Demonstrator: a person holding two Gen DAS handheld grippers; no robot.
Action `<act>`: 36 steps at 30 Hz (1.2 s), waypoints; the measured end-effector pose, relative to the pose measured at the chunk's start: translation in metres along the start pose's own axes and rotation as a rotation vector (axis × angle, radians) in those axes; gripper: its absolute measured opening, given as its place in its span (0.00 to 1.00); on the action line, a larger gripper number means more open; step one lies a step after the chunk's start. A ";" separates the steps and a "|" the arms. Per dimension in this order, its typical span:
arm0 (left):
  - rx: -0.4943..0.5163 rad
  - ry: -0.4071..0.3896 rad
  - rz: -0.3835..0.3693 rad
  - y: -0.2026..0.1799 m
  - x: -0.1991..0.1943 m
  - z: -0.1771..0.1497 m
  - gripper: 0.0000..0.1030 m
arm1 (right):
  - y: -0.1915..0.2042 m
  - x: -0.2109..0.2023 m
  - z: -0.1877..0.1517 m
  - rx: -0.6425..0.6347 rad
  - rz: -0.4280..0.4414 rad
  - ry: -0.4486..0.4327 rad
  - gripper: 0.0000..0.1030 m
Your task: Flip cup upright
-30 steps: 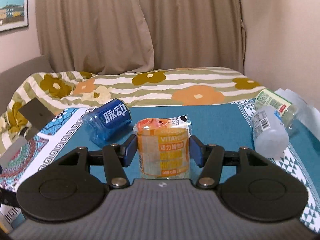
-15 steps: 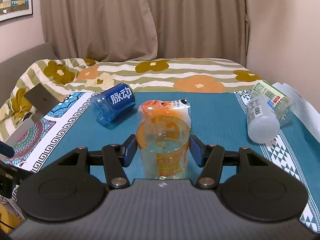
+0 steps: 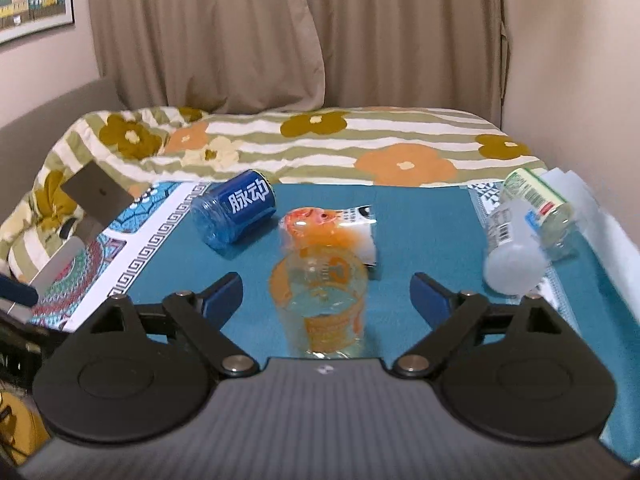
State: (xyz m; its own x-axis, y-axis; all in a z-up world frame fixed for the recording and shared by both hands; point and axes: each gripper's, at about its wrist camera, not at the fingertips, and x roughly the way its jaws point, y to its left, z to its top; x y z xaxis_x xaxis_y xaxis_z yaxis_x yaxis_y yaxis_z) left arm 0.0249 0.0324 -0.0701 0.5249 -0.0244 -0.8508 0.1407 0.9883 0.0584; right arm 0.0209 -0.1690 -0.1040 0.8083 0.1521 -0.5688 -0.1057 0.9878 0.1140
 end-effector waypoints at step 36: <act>0.010 -0.241 0.044 -0.051 -0.079 -0.002 0.98 | -0.068 -0.092 0.034 0.067 -0.145 0.362 1.00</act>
State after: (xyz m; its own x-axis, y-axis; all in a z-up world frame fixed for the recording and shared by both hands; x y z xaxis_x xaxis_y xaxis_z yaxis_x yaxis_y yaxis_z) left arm -0.0251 -0.0157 -0.0070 0.7154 -0.0181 -0.6984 0.1214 0.9877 0.0988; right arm -0.0262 -0.2510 -0.0317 0.5545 0.0248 -0.8318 0.0421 0.9974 0.0578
